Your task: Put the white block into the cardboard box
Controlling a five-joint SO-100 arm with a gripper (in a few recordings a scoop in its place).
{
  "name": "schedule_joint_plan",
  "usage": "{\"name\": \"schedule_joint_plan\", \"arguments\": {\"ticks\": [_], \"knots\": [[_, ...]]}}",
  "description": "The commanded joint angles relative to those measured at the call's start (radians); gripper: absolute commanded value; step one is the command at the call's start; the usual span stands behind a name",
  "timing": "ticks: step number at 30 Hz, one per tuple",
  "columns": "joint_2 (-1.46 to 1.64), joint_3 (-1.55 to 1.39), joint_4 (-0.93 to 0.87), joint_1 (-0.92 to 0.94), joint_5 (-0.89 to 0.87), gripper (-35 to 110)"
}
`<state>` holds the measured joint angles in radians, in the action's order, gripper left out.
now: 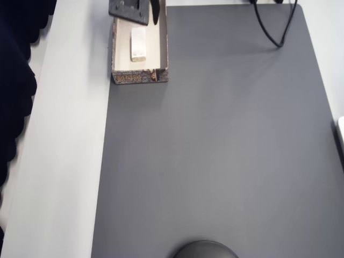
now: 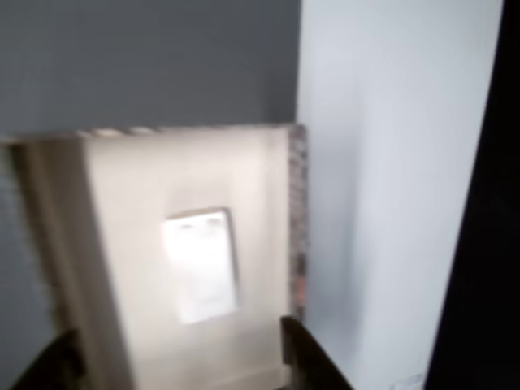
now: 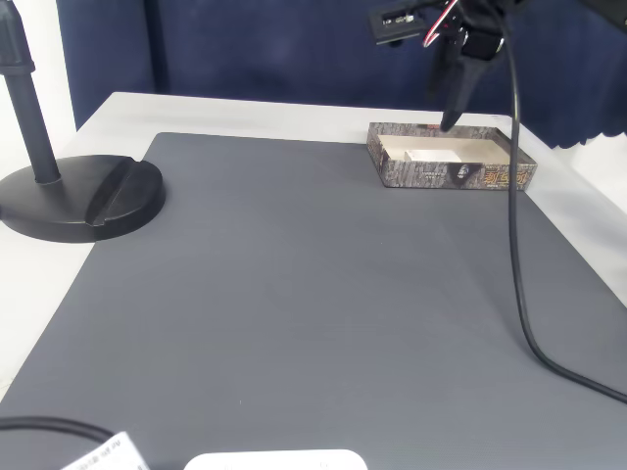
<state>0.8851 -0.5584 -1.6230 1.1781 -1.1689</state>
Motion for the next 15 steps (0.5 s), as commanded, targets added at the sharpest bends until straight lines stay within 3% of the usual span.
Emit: {"name": "schedule_joint_plan", "arguments": {"ticks": [1, 15], "knots": [[0.224, -0.123, -0.018, -0.046, 0.087, 27], [0.658, -0.634, -0.064, -0.298, 0.575, -2]]}}
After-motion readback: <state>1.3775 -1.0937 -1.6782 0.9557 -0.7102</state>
